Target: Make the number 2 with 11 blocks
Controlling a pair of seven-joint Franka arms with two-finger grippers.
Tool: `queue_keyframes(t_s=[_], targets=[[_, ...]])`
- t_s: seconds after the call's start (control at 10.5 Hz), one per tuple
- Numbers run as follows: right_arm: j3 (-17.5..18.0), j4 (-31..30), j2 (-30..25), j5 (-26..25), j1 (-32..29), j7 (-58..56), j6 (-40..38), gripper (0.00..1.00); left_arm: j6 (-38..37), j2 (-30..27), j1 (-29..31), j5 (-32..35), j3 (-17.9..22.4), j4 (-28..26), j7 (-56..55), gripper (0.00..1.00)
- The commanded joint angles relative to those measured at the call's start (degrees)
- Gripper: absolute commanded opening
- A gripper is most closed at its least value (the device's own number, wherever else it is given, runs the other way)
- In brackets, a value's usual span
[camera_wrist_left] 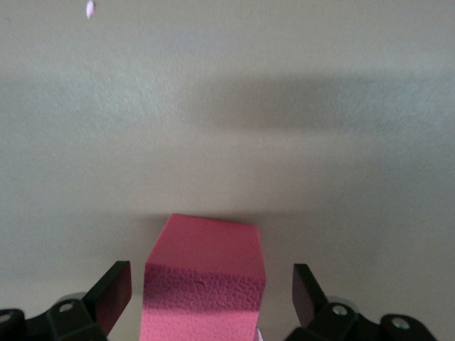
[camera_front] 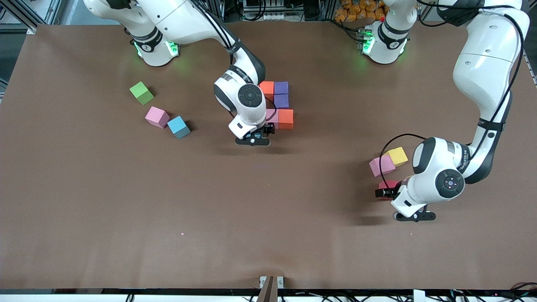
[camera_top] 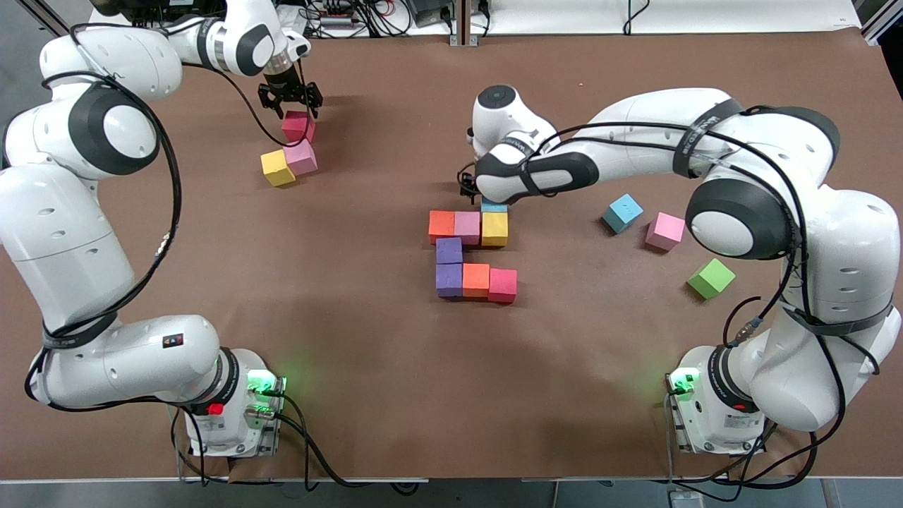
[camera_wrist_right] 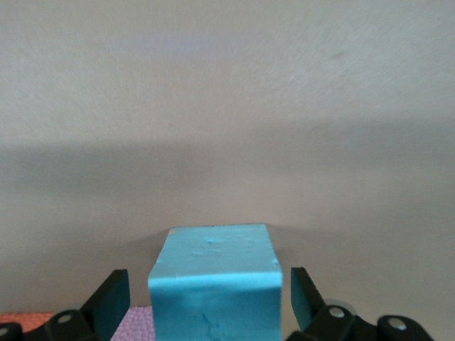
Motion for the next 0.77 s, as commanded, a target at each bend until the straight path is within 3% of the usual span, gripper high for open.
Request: queue_keyframes(t_s=[0.0, 0.1, 0.19, 0.29, 0.38, 0.48, 0.67], targets=[[0.16, -1.96, -6.54, -0.05, -4.45, -1.24, -3.43, 1.0, -0.04, -1.74, 0.7, 0.93, 0.02, -2.62, 0.06, 1.0], [0.16, -3.19, -8.38, -0.05, -6.39, -5.08, -4.31, 1.0, 0.04, -1.74, 0.97, 1.01, 0.02, -2.88, 0.32, 1.0], [0.07, -5.37, -10.4, -0.05, -8.5, -9.82, -6.32, 1.0, 0.04, -1.74, 1.32, 1.1, -0.06, -2.89, 0.41, 0.89], [0.07, -8.44, -12.68, -0.05, -10.52, -15.52, -7.82, 1.0, 0.04, -1.66, 1.24, 1.19, -0.06, -2.8, 0.41, 0.52], [-0.01, -12.65, -15.4, -0.05, -12.2, -20.8, -8.18, 1.0, 0.04, -1.66, 0.89, 1.1, -0.06, -2.71, 0.15, 0.27], [-0.1, -16.87, -18.22, -0.05, -13.78, -26.16, -8.1, 1.0, 0.04, -1.74, 0.01, 1.28, -0.06, -2.36, -0.55, 0.16], [-0.28, -22.68, -21.66, -0.31, -15.98, -33.74, -8.1, 1.0, -0.04, -2.53, -3.14, 1.45, -0.42, -0.61, -0.82, 0.08]])
